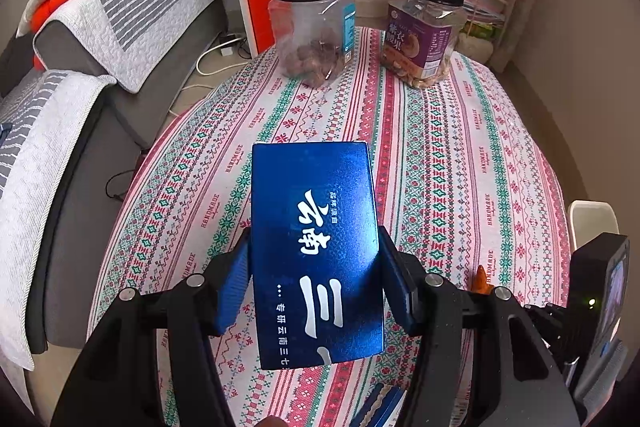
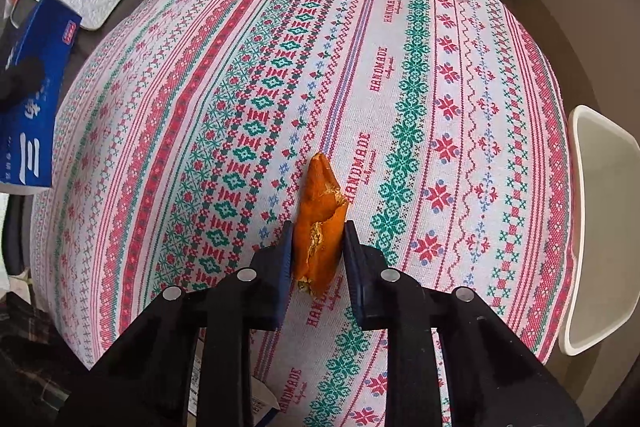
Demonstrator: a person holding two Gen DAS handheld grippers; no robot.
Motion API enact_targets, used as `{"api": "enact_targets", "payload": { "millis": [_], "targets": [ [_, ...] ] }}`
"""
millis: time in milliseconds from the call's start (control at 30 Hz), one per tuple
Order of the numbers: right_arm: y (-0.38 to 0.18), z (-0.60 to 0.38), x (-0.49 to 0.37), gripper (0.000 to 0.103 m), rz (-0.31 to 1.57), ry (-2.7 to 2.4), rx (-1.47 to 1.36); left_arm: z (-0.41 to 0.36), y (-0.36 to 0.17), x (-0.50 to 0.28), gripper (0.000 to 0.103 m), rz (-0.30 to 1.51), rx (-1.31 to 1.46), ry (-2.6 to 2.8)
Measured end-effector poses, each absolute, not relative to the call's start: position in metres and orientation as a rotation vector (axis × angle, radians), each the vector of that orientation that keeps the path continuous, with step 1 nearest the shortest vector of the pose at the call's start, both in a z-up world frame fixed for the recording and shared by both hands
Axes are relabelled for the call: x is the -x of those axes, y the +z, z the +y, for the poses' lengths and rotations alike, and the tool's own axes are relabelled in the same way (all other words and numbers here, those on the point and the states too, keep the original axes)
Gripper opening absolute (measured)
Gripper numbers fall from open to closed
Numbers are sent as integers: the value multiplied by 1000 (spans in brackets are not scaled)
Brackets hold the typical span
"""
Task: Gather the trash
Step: 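Grasp the small orange wrapper with the right gripper while the left holds the blue box, then carry the orange wrapper into the bin and open the right gripper while the left carries the blue box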
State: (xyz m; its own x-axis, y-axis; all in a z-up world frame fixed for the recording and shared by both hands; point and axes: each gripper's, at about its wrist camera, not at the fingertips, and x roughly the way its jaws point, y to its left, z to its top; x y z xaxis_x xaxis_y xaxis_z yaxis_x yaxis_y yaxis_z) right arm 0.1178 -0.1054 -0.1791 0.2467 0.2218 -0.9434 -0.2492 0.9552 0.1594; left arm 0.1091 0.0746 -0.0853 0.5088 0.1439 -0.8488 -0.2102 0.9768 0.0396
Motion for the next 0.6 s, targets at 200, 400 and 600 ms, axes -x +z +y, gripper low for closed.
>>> {"api": "enact_targets", "payload": {
  "millis": [200,400,600],
  "targets": [
    [-148,-115,-136,19,1182,354,1,83,-83,-109,57,997,97,220],
    [-121,-125,-140,19,1056,332,-7,78,-76,-107,57,944,112,184],
    [-99,-135,-142,19,932,302,-4,66,-67,-104,57,885,109,159]
  ]
}}
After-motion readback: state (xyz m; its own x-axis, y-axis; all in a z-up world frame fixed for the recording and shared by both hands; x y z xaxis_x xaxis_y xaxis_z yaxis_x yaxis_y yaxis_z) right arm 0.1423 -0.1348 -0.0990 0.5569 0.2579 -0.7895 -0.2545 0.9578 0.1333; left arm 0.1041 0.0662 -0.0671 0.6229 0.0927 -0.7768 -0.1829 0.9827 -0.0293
